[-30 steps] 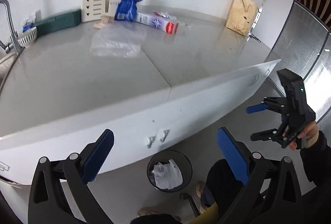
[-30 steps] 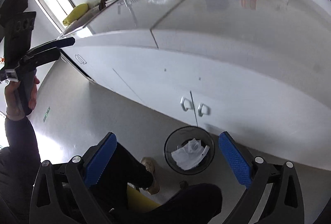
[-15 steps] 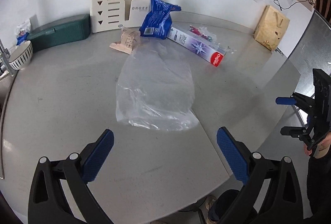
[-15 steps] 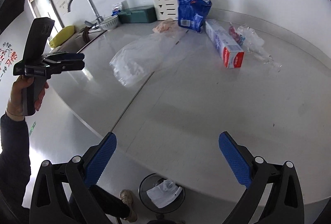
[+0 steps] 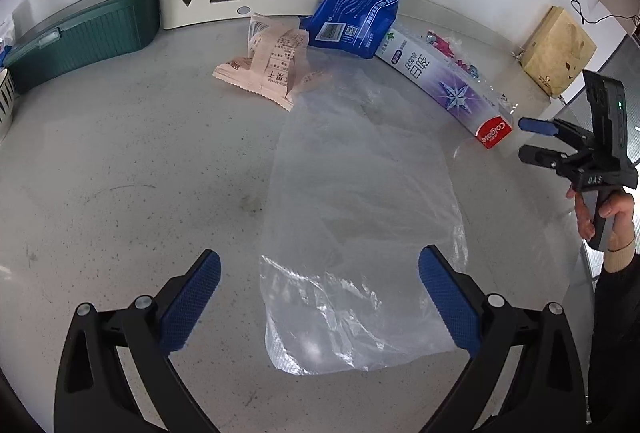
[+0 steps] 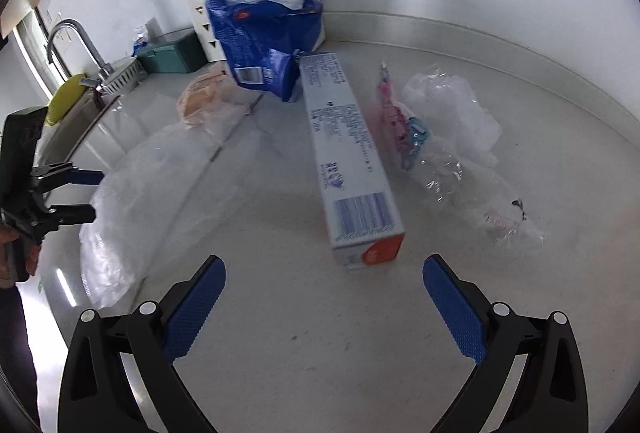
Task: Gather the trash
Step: 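Grasp the Colgate box with right gripper while left gripper grasps the clear bag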
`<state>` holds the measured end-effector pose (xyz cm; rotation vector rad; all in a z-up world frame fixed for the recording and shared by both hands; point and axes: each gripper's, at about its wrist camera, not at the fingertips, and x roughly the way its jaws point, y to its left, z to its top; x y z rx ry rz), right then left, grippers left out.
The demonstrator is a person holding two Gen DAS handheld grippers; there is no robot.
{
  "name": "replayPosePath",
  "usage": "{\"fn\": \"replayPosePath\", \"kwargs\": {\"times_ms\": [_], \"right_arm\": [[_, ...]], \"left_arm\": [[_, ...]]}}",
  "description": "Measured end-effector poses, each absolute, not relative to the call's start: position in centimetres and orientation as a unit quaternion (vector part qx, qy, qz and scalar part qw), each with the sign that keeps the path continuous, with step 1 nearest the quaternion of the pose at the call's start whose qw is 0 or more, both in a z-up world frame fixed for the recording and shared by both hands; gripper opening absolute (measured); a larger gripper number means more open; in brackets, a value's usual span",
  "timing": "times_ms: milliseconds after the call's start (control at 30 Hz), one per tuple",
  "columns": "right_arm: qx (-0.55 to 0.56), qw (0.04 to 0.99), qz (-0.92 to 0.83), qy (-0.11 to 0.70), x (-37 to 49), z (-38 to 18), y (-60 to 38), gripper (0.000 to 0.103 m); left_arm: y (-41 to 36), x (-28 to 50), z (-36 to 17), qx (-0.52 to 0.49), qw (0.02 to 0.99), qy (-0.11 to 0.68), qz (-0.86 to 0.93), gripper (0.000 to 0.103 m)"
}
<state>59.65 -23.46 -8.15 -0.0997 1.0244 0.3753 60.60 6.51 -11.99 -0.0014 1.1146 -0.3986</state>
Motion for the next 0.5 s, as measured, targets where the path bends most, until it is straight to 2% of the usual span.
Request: {"fn": "replayPosePath", "kwargs": {"times_ms": [200, 333, 400, 467, 500], "right_arm": [[-0.055, 0.853, 0.171, 0.49, 62.1, -8.9, -23.6, 0.1], [-0.062, 0.855, 0.168, 0.487, 62.9, -9.0, -23.1, 0.099], [-0.065, 0.857, 0.171, 0.482, 63.0, -8.9, -22.7, 0.092], [-0.06, 0.852, 0.171, 0.49, 63.3, -9.1, -22.5, 0.066], [-0.058, 0.85, 0.17, 0.496, 63.4, -9.2, -22.5, 0.064]], "left_arm": [[5.3, 61.1, -12.3, 0.004, 0.815, 0.538, -0.215, 0.073], [4.8, 61.0, -12.5, -0.001, 0.808, 0.545, -0.225, 0.037], [4.8, 60.8, -12.5, 0.002, 0.81, 0.543, -0.221, 0.028], [4.8, 60.4, -12.6, 0.0, 0.809, 0.542, -0.227, 0.017], [5.1, 60.2, -12.5, -0.008, 0.809, 0.541, -0.232, 0.014]]}}
